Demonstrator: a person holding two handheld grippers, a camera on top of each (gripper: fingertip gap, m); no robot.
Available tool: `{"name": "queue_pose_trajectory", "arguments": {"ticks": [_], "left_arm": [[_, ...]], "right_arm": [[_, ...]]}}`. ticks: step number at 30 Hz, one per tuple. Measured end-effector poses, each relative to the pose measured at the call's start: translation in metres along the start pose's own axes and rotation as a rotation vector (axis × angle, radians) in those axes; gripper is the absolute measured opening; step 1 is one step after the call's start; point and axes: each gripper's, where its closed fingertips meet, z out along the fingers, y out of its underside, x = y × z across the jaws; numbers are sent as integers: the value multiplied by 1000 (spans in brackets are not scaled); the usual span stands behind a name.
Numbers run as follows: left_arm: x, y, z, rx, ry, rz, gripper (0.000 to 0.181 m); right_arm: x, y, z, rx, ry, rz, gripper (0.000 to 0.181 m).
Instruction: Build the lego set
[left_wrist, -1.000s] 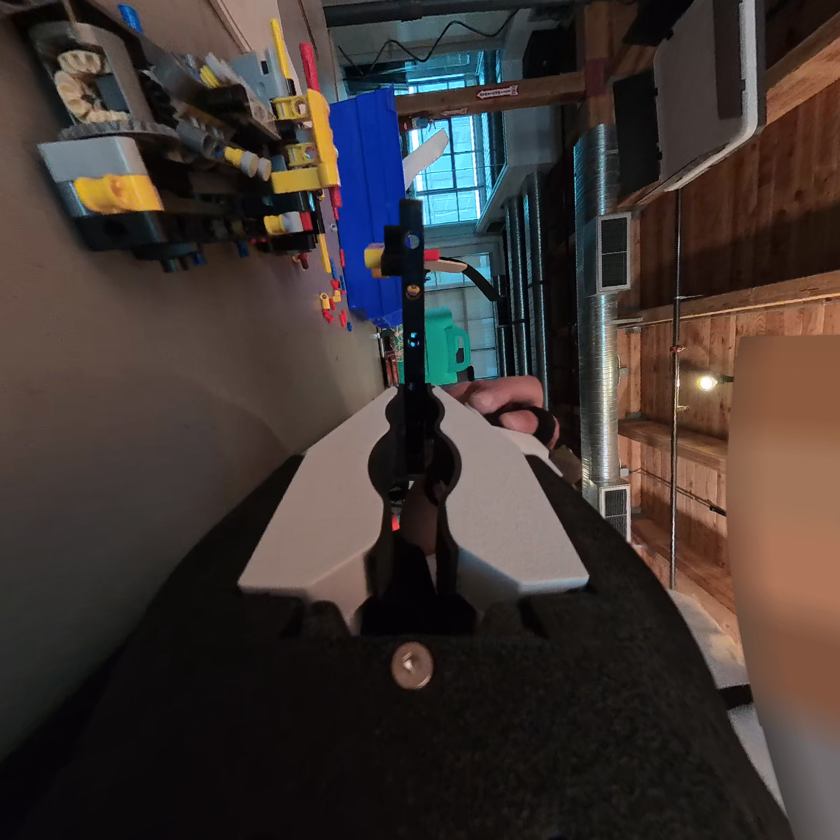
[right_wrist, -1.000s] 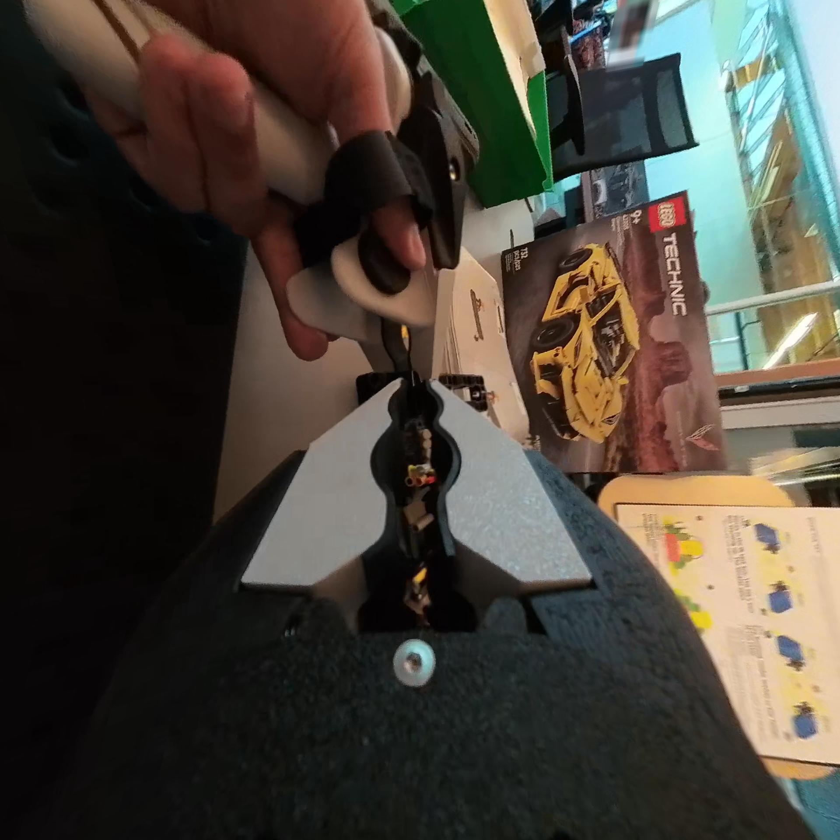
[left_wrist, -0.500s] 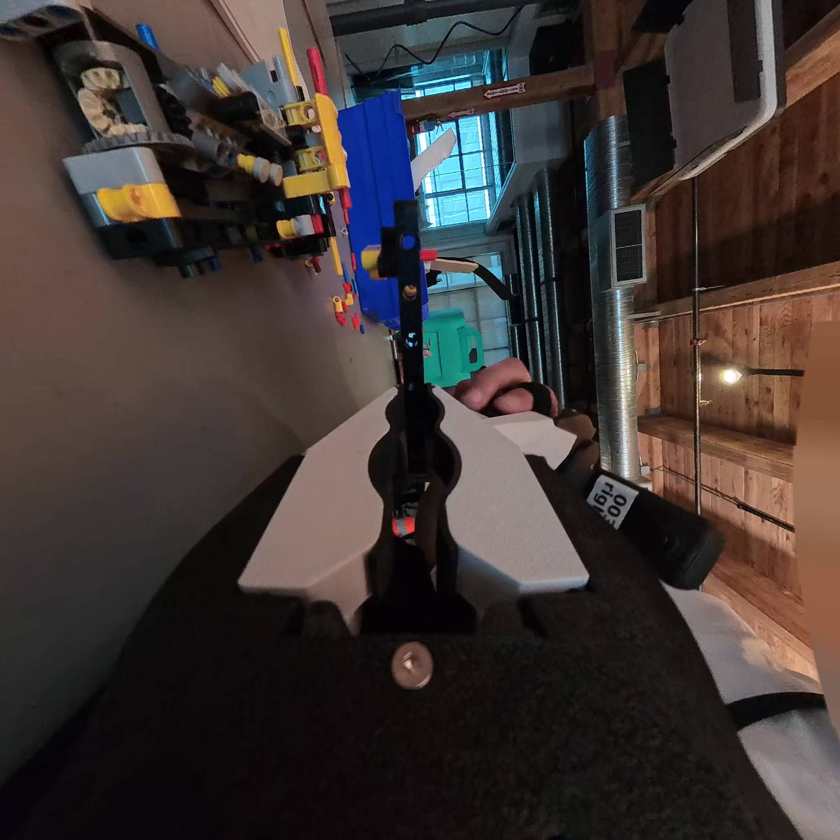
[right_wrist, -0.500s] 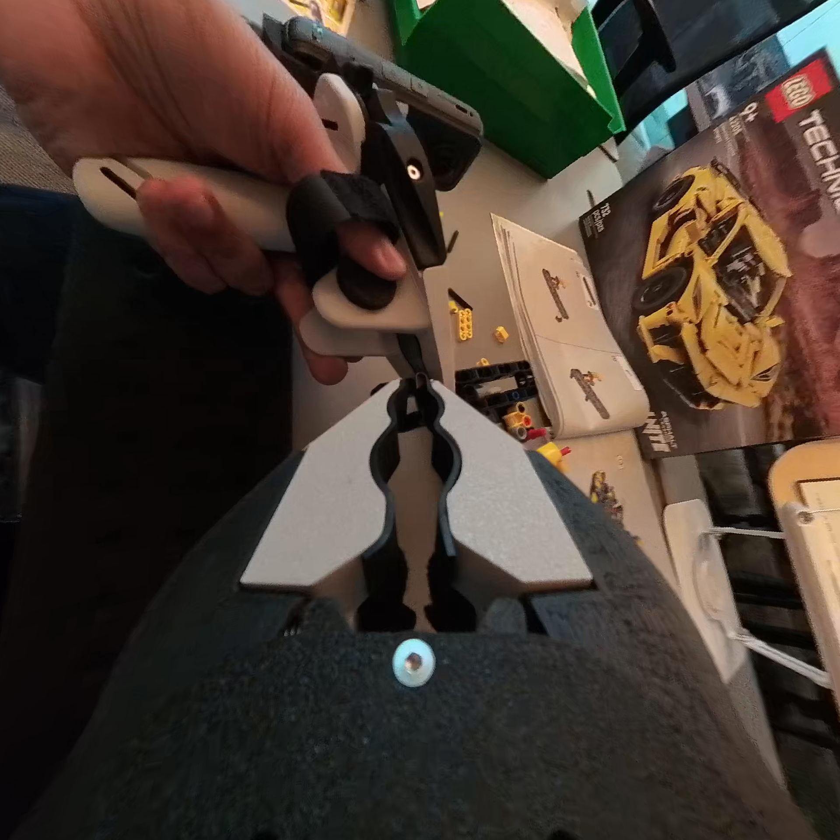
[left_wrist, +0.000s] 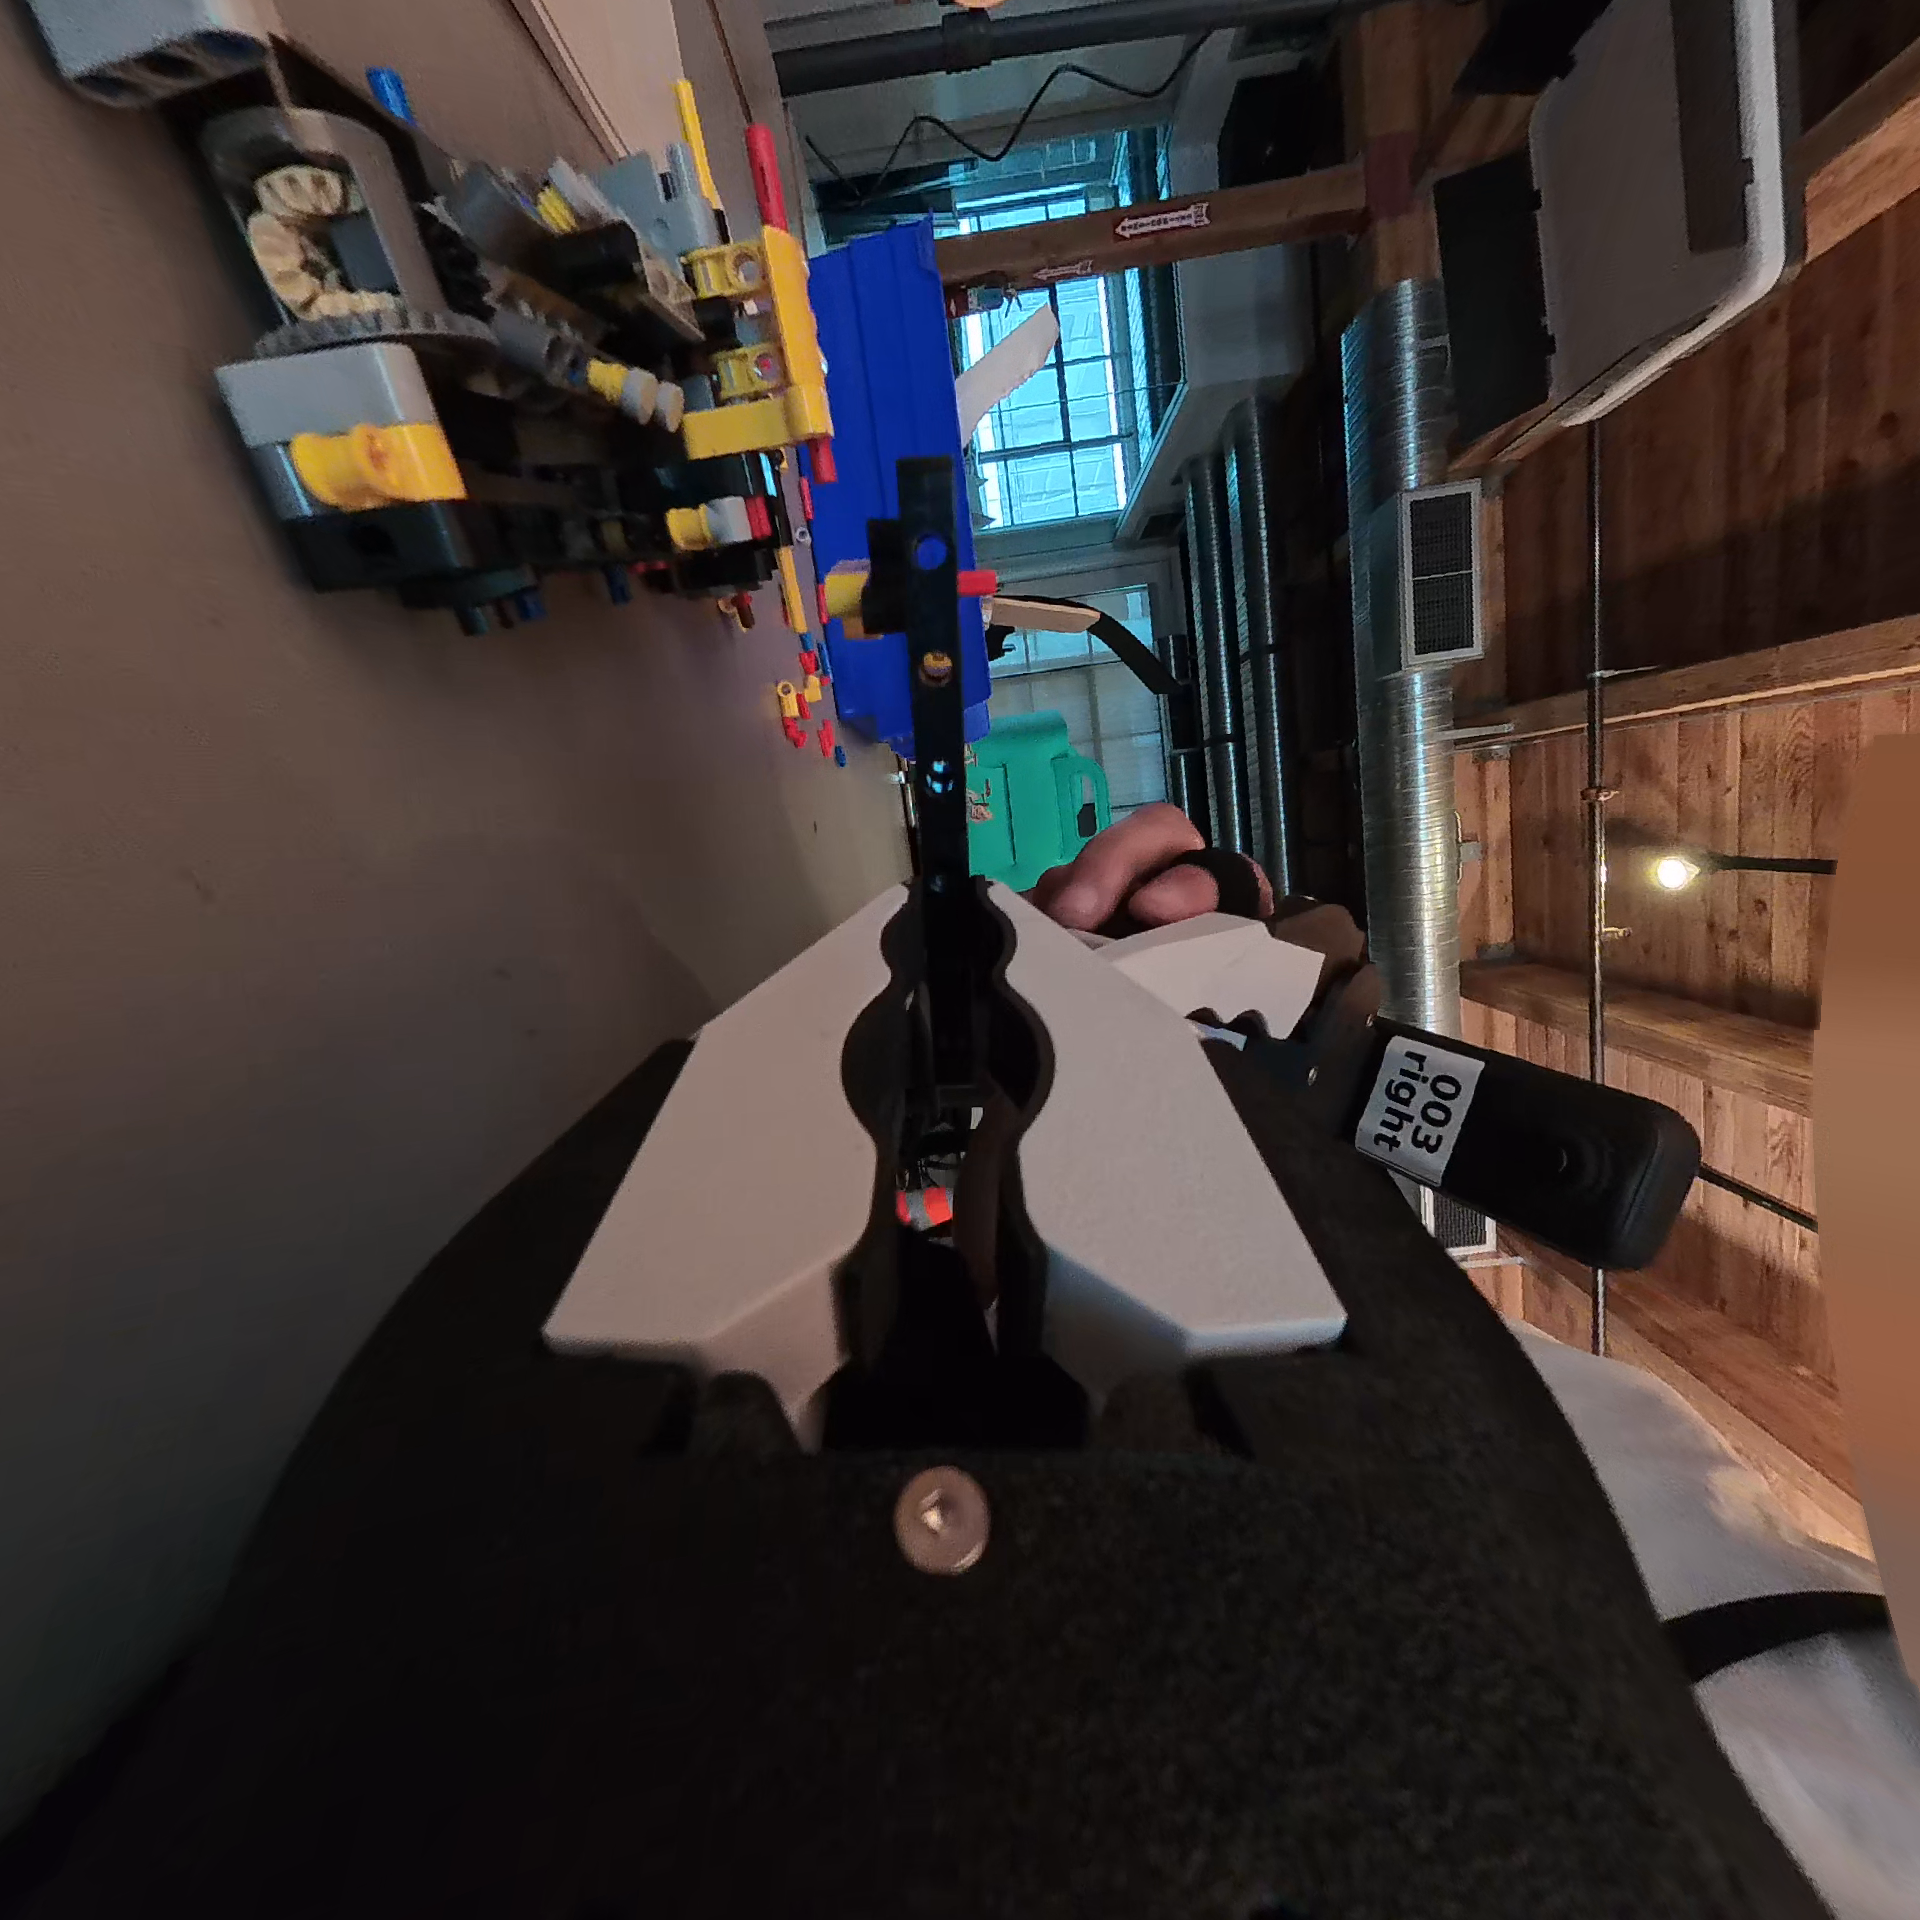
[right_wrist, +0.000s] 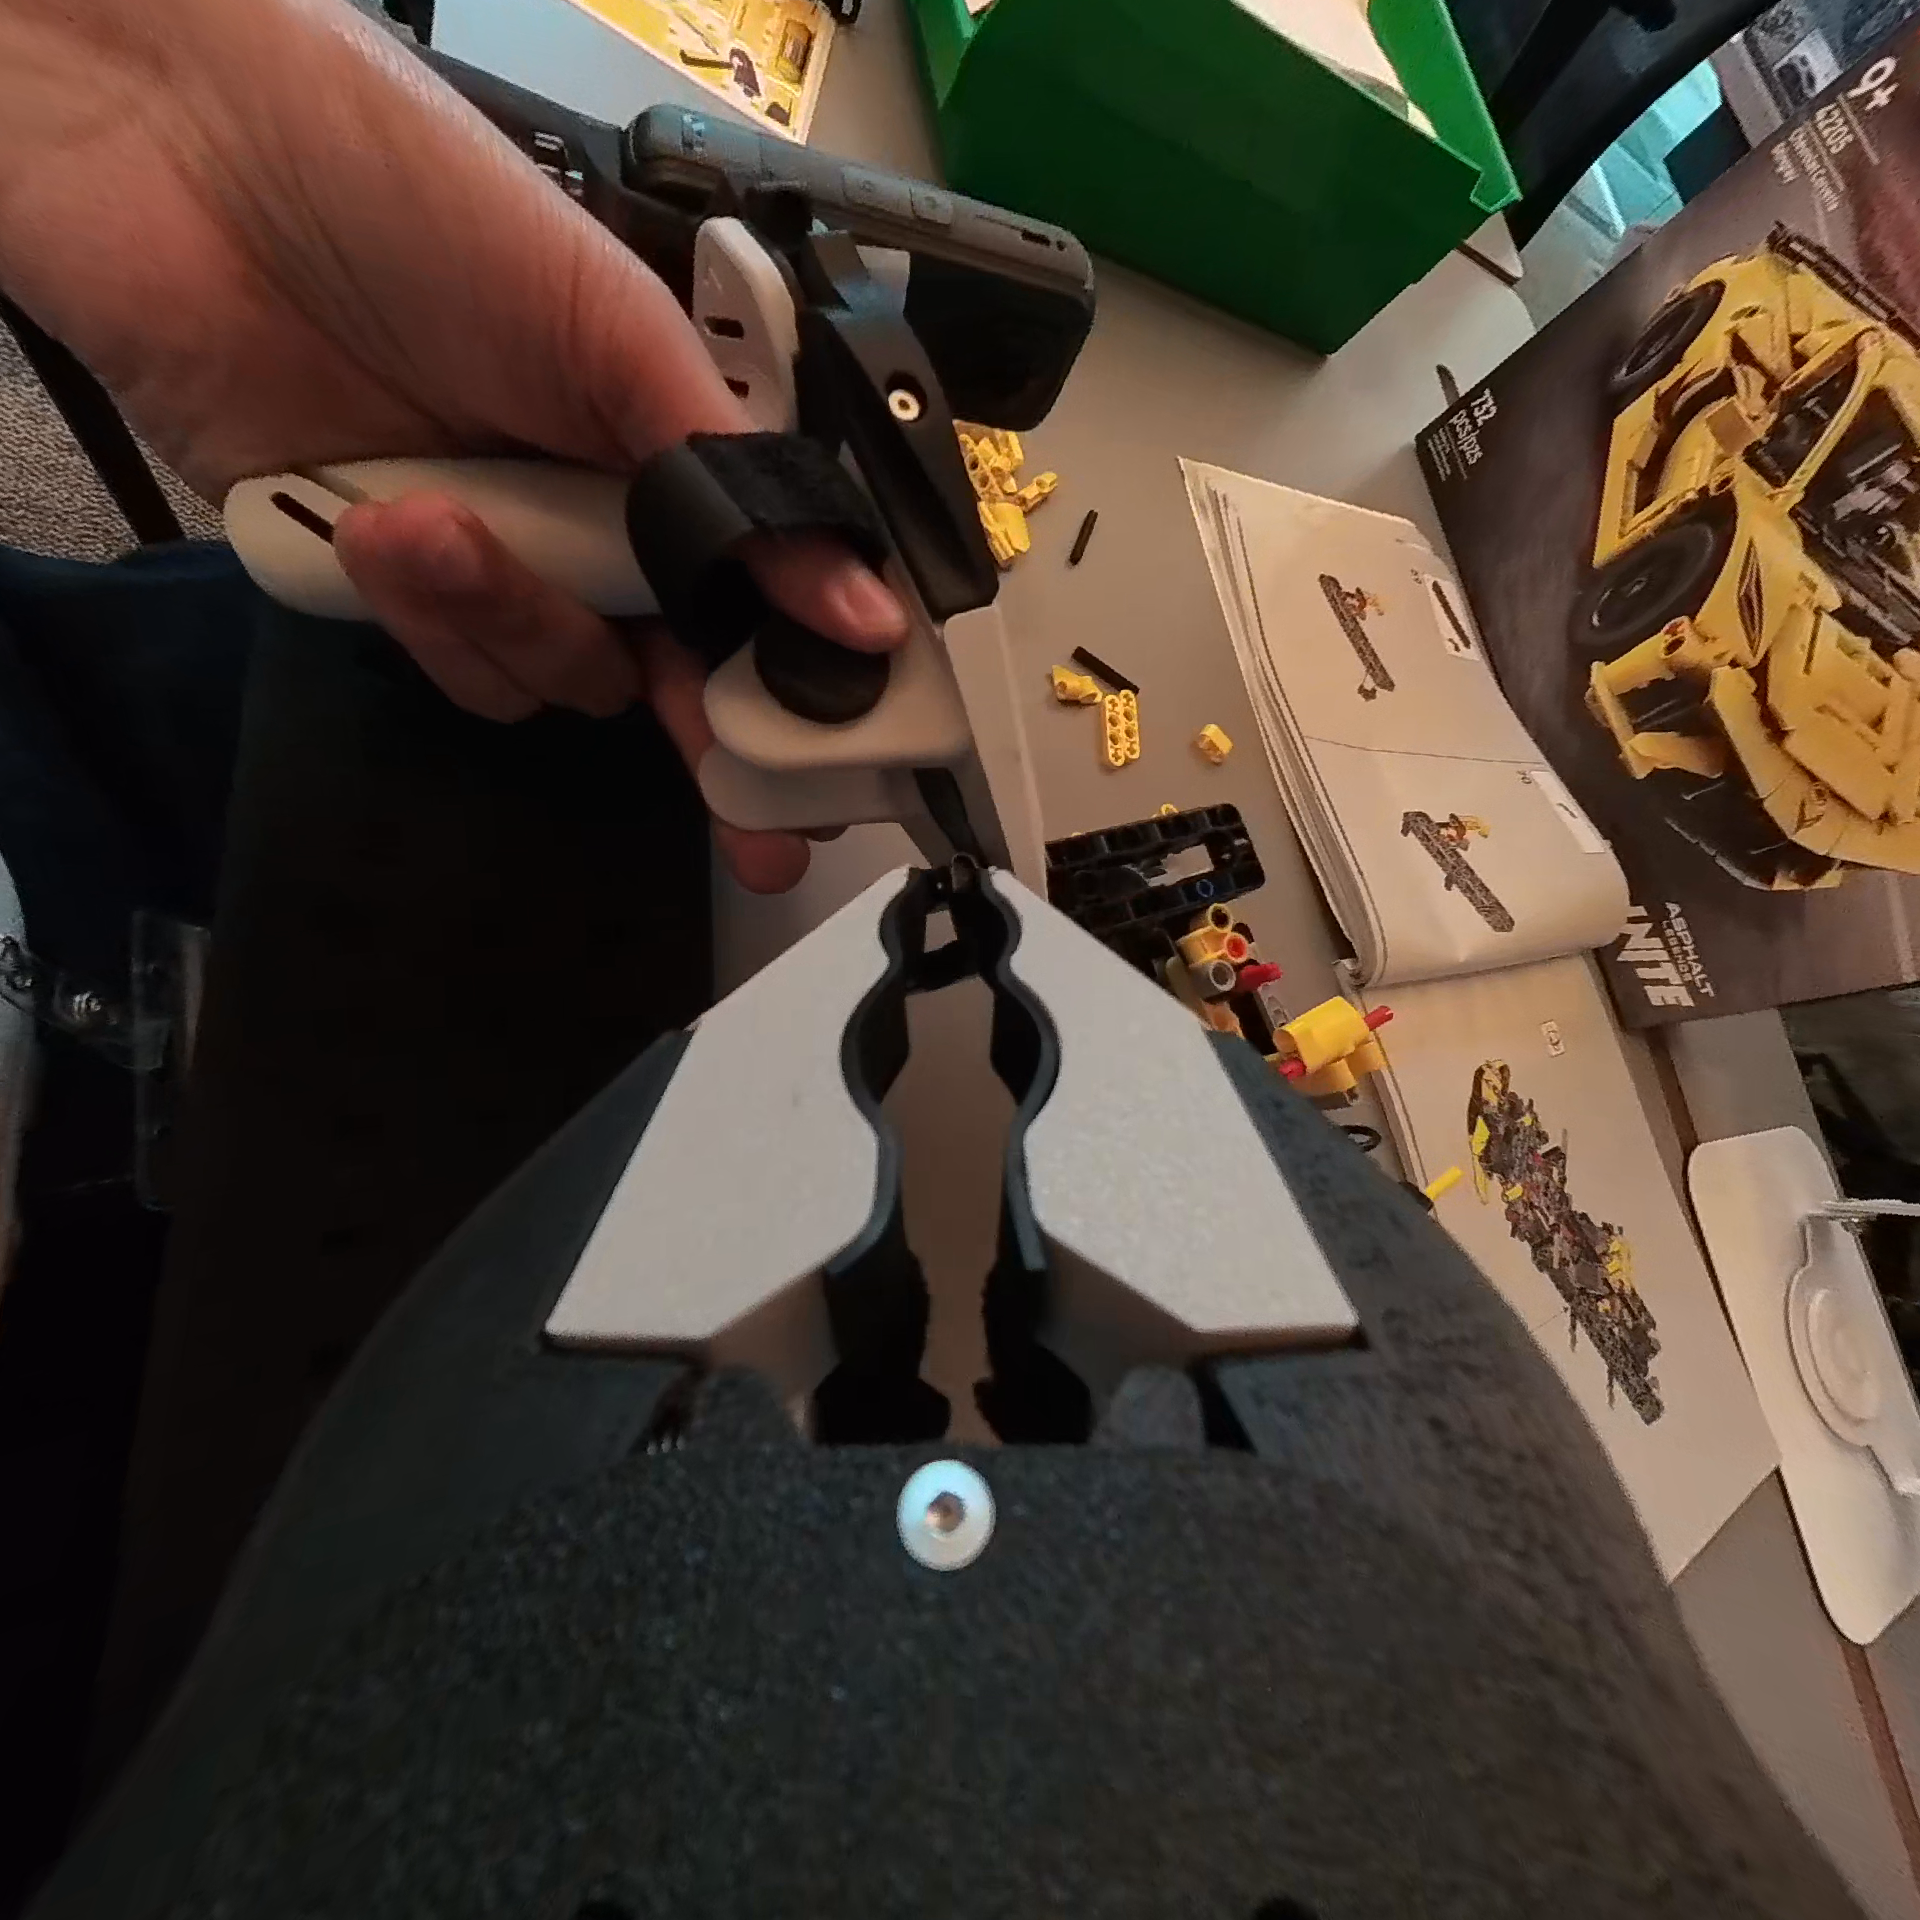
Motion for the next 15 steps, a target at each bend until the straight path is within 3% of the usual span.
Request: {"name": "queue_pose_trajectory", "arguments": {"ticks": [1, 15], "left_arm": [[0, 0, 0, -2, -1, 1, 8], [-4, -1, -2, 10, -16, 4, 8]], "right_arm": [[0, -1, 0, 2, -2, 1, 8], [-6, -1, -7, -29, -82, -31, 11]]}}
